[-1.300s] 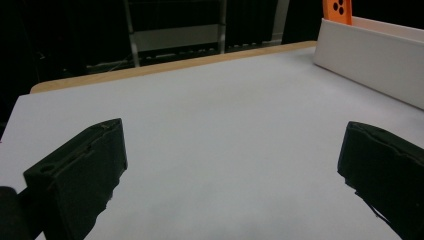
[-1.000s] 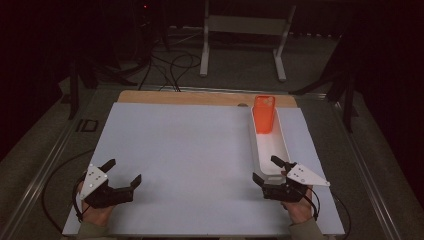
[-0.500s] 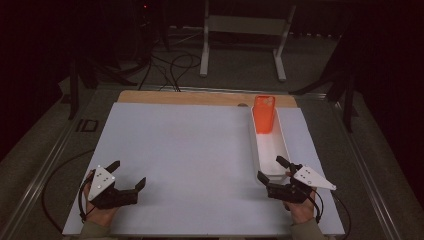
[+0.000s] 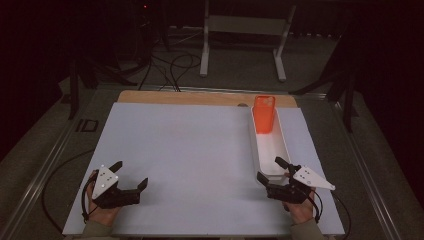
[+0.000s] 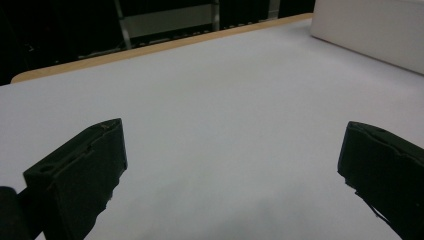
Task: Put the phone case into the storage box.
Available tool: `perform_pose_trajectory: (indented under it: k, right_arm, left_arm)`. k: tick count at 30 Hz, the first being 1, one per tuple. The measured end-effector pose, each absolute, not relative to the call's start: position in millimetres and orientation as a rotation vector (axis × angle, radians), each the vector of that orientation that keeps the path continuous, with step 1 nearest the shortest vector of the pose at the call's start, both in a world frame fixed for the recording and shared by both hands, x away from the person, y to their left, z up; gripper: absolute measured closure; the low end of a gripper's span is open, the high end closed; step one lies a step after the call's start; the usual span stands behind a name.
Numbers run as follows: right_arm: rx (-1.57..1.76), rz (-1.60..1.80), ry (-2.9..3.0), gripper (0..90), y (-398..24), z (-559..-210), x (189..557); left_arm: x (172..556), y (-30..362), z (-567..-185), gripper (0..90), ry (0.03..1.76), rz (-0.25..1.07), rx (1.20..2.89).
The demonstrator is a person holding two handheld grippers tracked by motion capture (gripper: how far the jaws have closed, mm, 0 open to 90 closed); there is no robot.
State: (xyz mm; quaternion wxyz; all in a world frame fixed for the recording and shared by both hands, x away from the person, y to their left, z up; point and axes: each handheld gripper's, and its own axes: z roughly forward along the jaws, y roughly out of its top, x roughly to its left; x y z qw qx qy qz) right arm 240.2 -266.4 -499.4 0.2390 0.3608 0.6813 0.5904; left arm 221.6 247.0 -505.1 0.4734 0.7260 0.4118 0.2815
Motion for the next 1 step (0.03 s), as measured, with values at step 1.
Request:
perform_pose_trajectory:
  k: [1]
  right_arm:
    - [0.987,1.612,1.871,10.4,-266.4,-499.9,240.4]
  left_arm:
    - [222.2,246.7,-505.2,0.1,1.01,0.688,1.779]
